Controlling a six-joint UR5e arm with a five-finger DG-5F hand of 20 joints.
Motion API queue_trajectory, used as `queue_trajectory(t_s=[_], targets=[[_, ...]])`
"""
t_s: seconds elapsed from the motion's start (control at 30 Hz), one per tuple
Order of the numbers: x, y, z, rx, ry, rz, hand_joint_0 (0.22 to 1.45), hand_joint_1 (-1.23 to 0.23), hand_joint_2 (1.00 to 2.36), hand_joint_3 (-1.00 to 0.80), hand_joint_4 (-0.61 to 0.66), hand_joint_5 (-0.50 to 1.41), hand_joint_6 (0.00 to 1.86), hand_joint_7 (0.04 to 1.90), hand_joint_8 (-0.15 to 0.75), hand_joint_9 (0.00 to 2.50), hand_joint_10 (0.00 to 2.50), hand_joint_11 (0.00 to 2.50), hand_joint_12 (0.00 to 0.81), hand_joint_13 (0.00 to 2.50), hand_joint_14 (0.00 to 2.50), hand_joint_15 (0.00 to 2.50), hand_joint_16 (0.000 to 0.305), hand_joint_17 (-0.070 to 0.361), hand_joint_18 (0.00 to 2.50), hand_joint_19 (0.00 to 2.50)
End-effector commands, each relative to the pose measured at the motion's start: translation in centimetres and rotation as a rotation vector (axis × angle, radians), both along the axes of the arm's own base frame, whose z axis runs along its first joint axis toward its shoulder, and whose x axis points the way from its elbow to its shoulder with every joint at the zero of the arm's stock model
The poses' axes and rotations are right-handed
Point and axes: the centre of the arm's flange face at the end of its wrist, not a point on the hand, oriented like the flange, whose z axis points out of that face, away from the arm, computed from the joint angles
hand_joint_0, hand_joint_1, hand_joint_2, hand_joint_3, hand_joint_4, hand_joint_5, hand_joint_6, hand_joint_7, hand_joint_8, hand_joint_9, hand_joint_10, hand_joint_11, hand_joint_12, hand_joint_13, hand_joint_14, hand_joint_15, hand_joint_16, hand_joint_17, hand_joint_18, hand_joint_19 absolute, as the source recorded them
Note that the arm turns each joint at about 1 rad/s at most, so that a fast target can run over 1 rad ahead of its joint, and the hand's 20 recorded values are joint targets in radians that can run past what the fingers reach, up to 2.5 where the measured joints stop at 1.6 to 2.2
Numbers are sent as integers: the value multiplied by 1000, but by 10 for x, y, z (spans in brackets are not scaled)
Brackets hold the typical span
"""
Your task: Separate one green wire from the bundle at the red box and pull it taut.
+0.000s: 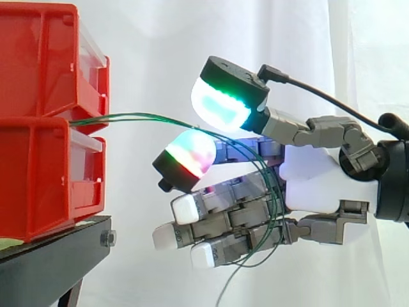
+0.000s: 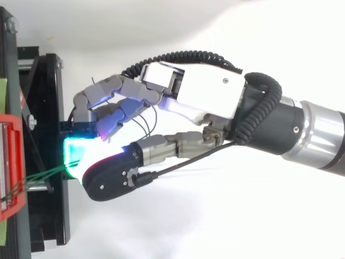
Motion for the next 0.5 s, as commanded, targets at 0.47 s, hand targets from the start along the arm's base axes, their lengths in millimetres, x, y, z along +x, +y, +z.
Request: queue_trajectory(t_s=[0.47], targets=[[1, -7, 6, -70, 10, -17, 623, -819, 1016, -254, 103, -187, 893, 1133, 298, 766, 12, 510, 343, 666, 10, 288, 50, 112, 693, 341]])
